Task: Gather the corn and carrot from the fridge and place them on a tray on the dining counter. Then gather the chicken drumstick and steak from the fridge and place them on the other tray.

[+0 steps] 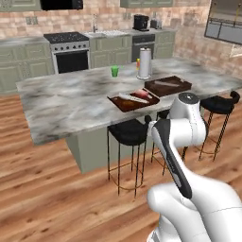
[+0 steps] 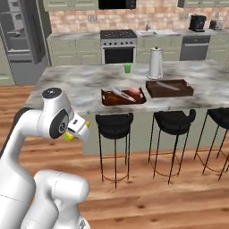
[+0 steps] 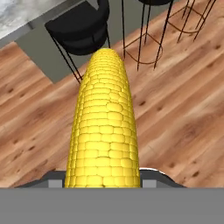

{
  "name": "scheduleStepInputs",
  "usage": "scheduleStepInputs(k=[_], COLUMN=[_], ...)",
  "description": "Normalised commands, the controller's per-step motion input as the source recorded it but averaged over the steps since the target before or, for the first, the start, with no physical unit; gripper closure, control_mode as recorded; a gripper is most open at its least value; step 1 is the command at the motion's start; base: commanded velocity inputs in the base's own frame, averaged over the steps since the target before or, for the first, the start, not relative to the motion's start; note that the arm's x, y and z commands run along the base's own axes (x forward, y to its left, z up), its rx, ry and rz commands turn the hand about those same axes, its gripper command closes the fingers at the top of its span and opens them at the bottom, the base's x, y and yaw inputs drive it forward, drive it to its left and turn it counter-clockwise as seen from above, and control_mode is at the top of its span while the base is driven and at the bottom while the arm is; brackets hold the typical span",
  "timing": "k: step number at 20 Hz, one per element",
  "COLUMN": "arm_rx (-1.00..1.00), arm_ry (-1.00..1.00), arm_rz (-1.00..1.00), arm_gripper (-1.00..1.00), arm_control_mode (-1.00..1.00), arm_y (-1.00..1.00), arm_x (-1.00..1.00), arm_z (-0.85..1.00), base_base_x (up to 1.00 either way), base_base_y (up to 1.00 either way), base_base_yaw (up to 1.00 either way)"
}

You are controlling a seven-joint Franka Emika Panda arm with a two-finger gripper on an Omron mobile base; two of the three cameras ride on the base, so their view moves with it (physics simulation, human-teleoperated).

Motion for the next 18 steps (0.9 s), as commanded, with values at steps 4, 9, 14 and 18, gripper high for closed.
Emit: scheduleStepInputs(k=[4, 9, 14, 18], arm_rx=[0.0, 0.0, 0.0, 0.0], arm_ry=[0.0, 0.0, 0.0, 0.0], arm_rz=[0.0, 0.0, 0.0, 0.0], arm_gripper=[1.0, 1.0, 1.0, 1.0], arm_control_mode=[1.0, 1.0, 1.0, 1.0], arm_y=[0.0, 0.0, 0.0, 0.0], arm_x=[0.0, 0.0, 0.0, 0.0], arm_z=[0.0, 0.0, 0.0, 0.0], base_base_x=[0.0, 0.0, 0.0, 0.0], base_base_y=[-1.0, -1.0, -1.0, -1.0], base_base_yaw=[0.35, 0.35, 0.33, 0.26])
